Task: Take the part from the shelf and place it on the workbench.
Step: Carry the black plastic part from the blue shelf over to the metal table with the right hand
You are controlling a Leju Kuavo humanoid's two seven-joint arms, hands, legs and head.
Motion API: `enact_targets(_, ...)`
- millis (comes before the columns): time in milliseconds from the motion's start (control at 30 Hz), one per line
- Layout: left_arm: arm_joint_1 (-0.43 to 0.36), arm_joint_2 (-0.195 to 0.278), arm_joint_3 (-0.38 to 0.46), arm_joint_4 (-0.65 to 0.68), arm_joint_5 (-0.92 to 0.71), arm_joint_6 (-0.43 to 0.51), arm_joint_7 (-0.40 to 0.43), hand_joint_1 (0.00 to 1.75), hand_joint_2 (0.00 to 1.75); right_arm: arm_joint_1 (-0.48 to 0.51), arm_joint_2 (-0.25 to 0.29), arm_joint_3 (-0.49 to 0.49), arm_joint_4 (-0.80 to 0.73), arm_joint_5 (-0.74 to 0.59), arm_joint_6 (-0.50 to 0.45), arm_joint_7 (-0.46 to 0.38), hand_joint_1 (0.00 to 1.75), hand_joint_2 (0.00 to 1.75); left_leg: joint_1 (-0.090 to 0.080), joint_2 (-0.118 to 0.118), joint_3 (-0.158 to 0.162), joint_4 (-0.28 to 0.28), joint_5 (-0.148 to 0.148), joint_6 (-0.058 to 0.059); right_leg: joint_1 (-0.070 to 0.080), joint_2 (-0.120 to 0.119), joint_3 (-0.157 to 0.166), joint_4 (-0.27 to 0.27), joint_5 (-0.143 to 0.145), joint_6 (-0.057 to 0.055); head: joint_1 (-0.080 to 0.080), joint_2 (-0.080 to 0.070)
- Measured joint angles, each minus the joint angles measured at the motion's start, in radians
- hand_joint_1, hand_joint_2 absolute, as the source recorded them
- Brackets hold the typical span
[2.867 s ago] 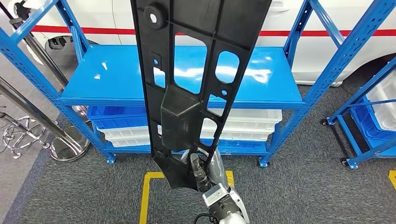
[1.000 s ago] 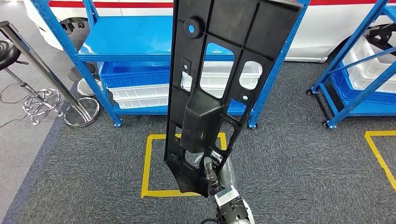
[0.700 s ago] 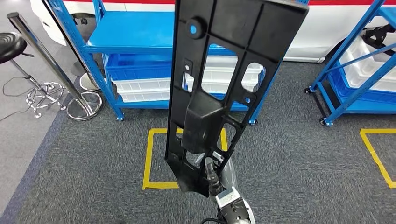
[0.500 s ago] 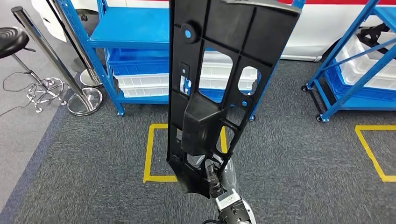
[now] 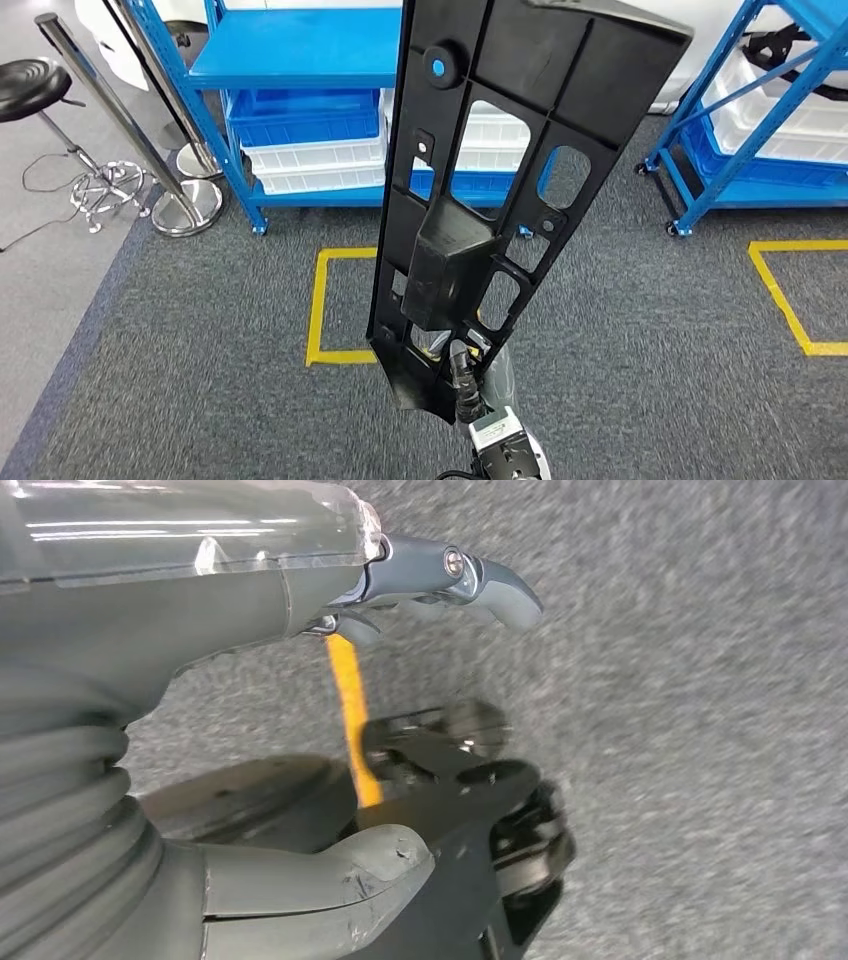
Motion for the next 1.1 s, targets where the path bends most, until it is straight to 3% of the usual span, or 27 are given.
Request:
enact_targets(33,0.000,0.000,0.000,0.000,-0.002,0.000,0.002,0.00,1.75,0.001,0.001,-0.002,0.000,0.004,-0.003,-0.001,1.75,0.00,0.000,0.000,0.013,0.022,0.020,0.000,0.001,0.000,-0.023,0.007,0.013,0.001,0.000,0.000)
enact_targets(100,-0.002,0.000,-0.001,0.000,-0.006,0.000,0.007,0.00,1.75,0.003,0.003,-0.005,-0.001,0.012,-0.008,-0.004,1.75,0.00,0.000,0.000,0.089,-0.034,0.079,0.004,0.001,0.000,-0.066,0.021,0.035,0.006,0.000,0.000)
enact_targets(133,-0.004,0.000,-0.001,0.000,-0.007,0.000,0.008,0.00,1.75,0.003,0.004,-0.007,-0.003,0.015,-0.010,-0.005,1.75,0.00,-0.002,-0.001,0.151,-0.107,0.083,0.008,0.002,0.000,-0.083,0.027,0.045,0.010,0.000,0.000)
enact_targets(167,-0.007,0.000,-0.001,0.000,-0.006,0.001,0.007,0.00,1.75,0.003,0.005,-0.009,-0.005,0.017,-0.010,-0.006,1.75,0.00,-0.003,-0.002,0.210,-0.190,0.067,0.013,0.003,0.000,-0.094,0.032,0.055,0.015,0.000,0.000)
enact_targets(200,-0.010,0.000,-0.001,0.000,-0.004,0.001,0.005,0.00,1.75,0.002,0.007,-0.010,-0.006,0.017,-0.010,-0.007,1.75,0.00,-0.006,-0.003,0.252,-0.255,0.047,0.018,0.004,-0.001,-0.101,0.033,0.066,0.020,0.000,0.000)
enact_targets(233,-0.013,0.000,-0.001,0.000,-0.001,0.002,0.001,0.00,1.75,0.001,0.008,-0.011,-0.007,0.018,-0.011,-0.008,1.75,0.00,-0.010,-0.003,0.274,-0.297,0.031,0.023,0.003,-0.003,-0.104,0.032,0.078,0.025,0.000,0.000)
enact_targets(300,-0.015,0.001,-0.001,0.000,0.004,0.004,-0.004,0.00,1.75,-0.002,0.011,-0.013,-0.007,0.021,-0.014,-0.011,1.75,0.00,-0.011,-0.001,0.267,-0.312,0.041,0.037,-0.001,-0.003,-0.108,0.028,0.094,0.037,0.000,0.000)
enact_targets(333,-0.015,0.002,-0.001,0.000,0.006,0.005,-0.006,0.00,1.75,-0.002,0.012,-0.014,-0.007,0.023,-0.017,-0.012,1.75,0.00,-0.010,0.001,0.259,-0.314,0.052,0.046,-0.003,-0.001,-0.112,0.037,0.079,0.044,0.000,0.000)
enact_targets(367,-0.016,0.003,-0.001,0.000,0.008,0.005,-0.006,0.00,1.75,-0.002,0.012,-0.016,-0.006,0.025,-0.020,-0.013,1.75,0.00,-0.008,0.004,0.249,-0.316,0.064,0.056,-0.004,0.001,-0.120,0.062,0.043,0.049,0.000,0.000)
enact_targets(400,-0.017,0.004,-0.001,-0.001,0.009,0.005,-0.007,0.00,1.75,-0.003,0.012,-0.017,-0.005,0.027,-0.022,-0.013,1.75,0.00,-0.007,0.007,0.236,-0.317,0.078,0.063,-0.007,0.003,-0.131,0.106,-0.011,0.053,0.000,0.000)
enact_targets(467,-0.020,0.006,-0.001,-0.001,0.011,0.005,-0.007,0.00,1.75,-0.004,0.012,-0.018,-0.001,0.028,-0.025,-0.014,1.75,0.00,-0.009,0.007,0.200,-0.312,0.105,0.070,-0.009,0.005,-0.153,0.232,-0.114,0.059,0.000,0.000)
enact_targets(500,-0.020,0.006,-0.001,-0.001,0.011,0.005,-0.007,0.00,1.75,-0.004,0.012,-0.018,0.001,0.029,-0.026,-0.013,1.75,0.00,-0.009,0.007,0.180,-0.308,0.118,0.069,-0.010,0.006,-0.156,0.284,-0.130,0.061,0.000,0.000)
enact_targets(533,-0.019,0.006,-0.001,-0.001,0.011,0.005,-0.007,0.00,1.75,-0.004,0.012,-0.019,0.003,0.029,-0.026,-0.013,1.75,0.00,-0.009,0.008,0.158,-0.303,0.131,0.067,-0.010,0.006,-0.147,0.313,-0.120,0.061,0.000,0.000)
enact_targets(567,-0.018,0.007,-0.001,-0.001,0.012,0.005,-0.007,0.00,1.75,-0.004,0.012,-0.019,0.005,0.029,-0.026,-0.013,1.75,0.00,-0.010,0.008,0.136,-0.297,0.143,0.065,-0.010,0.006,-0.123,0.309,-0.091,0.060,0.000,0.000)
enact_targets(600,-0.017,0.007,-0.001,-0.001,0.012,0.004,-0.008,0.00,1.75,-0.004,0.012,-0.019,0.007,0.028,-0.026,-0.013,1.75,0.00,-0.010,0.008,0.115,-0.291,0.155,0.062,-0.010,0.006,-0.082,0.272,-0.062,0.056,0.000,0.000)
enact_targets(633,-0.017,0.006,-0.001,0.000,0.012,0.003,-0.008,0.00,1.75,-0.004,0.013,-0.019,0.008,0.028,-0.026,-0.012,1.75,0.00,-0.010,0.008,0.098,-0.285,0.165,0.059,-0.008,0.007,-0.025,0.209,-0.050,0.050,0.000,0.000)
enact_targets(700,-0.017,0.004,-0.001,0.000,0.012,0.001,-0.010,0.00,1.75,-0.006,0.014,-0.019,0.008,0.027,-0.025,-0.011,1.75,0.00,-0.010,0.006,0.077,-0.278,0.185,0.049,-0.001,0.008,0.082,0.058,-0.075,0.039,0.000,0.000)
enact_targets(733,-0.017,0.002,-0.001,0.000,0.012,0.000,-0.011,0.00,1.75,-0.008,0.015,-0.019,0.008,0.027,-0.025,-0.011,1.75,0.00,-0.009,0.006,0.071,-0.279,0.196,0.043,0.003,0.008,0.111,0.009,-0.091,0.035,0.000,0.000)
enact_targets(767,-0.017,0.001,-0.001,0.000,0.012,0.000,-0.012,0.00,1.75,-0.008,0.015,-0.019,0.009,0.026,-0.024,-0.010,1.75,0.00,-0.008,0.006,0.068,-0.282,0.208,0.036,0.006,0.008,0.119,-0.017,-0.096,0.032,0.000,0.000)
enact_targets(833,-0.014,0.000,-0.001,0.000,0.012,0.000,-0.012,0.00,1.75,-0.009,0.016,-0.019,0.010,0.025,-0.021,-0.008,1.75,0.00,-0.005,0.004,0.058,-0.280,0.207,0.024,0.002,0.005,0.105,-0.027,-0.077,0.021,0.000,0.000)
enact_targets(867,-0.012,0.000,-0.001,0.000,0.012,0.000,-0.011,0.00,1.75,-0.010,0.017,-0.019,0.010,0.025,-0.020,-0.007,1.75,0.00,-0.005,0.002,0.049,-0.259,0.178,0.019,-0.002,0.003,0.093,-0.030,-0.063,0.014,0.000,0.000)
enact_targets(900,-0.011,0.000,0.000,0.000,0.012,0.000,-0.011,0.00,1.75,-0.010,0.018,-0.019,0.011,0.025,-0.019,-0.005,1.75,0.00,-0.003,0.001,0.036,-0.218,0.129,0.015,-0.005,0.001,0.079,-0.032,-0.050,0.009,0.000,0.000)
enact_targets(967,-0.008,0.000,0.000,0.000,0.012,-0.001,-0.011,0.00,1.75,-0.010,0.018,-0.019,0.012,0.024,-0.015,0.000,1.75,0.00,-0.002,-0.001,0.007,-0.093,0.027,0.008,-0.003,-0.001,0.043,-0.025,-0.027,0.005,-0.001,0.000)
enact_targets(1000,-0.008,0.000,0.000,0.000,0.012,-0.002,-0.013,0.00,1.75,-0.010,0.018,-0.020,0.013,0.024,-0.012,0.001,1.75,0.00,-0.002,-0.001,0.000,-0.033,0.007,0.006,-0.002,-0.002,0.023,-0.019,-0.016,0.006,-0.001,0.000)
enact_targets(1033,-0.007,0.000,0.000,0.000,0.012,-0.002,-0.017,0.00,1.75,-0.010,0.018,-0.020,0.014,0.024,-0.011,0.003,1.75,0.00,-0.002,-0.001,0.002,0.007,0.018,0.005,-0.002,-0.002,0.001,-0.013,-0.006,0.007,-0.001,0.000)
enact_targets(1067,-0.007,0.000,0.000,0.000,0.012,-0.001,-0.021,0.00,1.75,-0.010,0.018,-0.020,0.015,0.024,-0.010,0.004,1.75,0.00,-0.002,-0.001,0.016,0.021,0.050,0.005,-0.002,-0.002,-0.020,-0.005,0.003,0.009,-0.001,0.000)
enact_targets(1100,-0.007,0.000,0.000,0.000,0.012,-0.001,-0.025,0.00,1.75,-0.010,0.018,-0.020,0.016,0.024,-0.010,0.004,1.75,0.00,-0.002,-0.001,0.045,0.004,0.086,0.006,-0.002,-0.002,-0.041,0.004,0.012,0.012,-0.001,0.000)
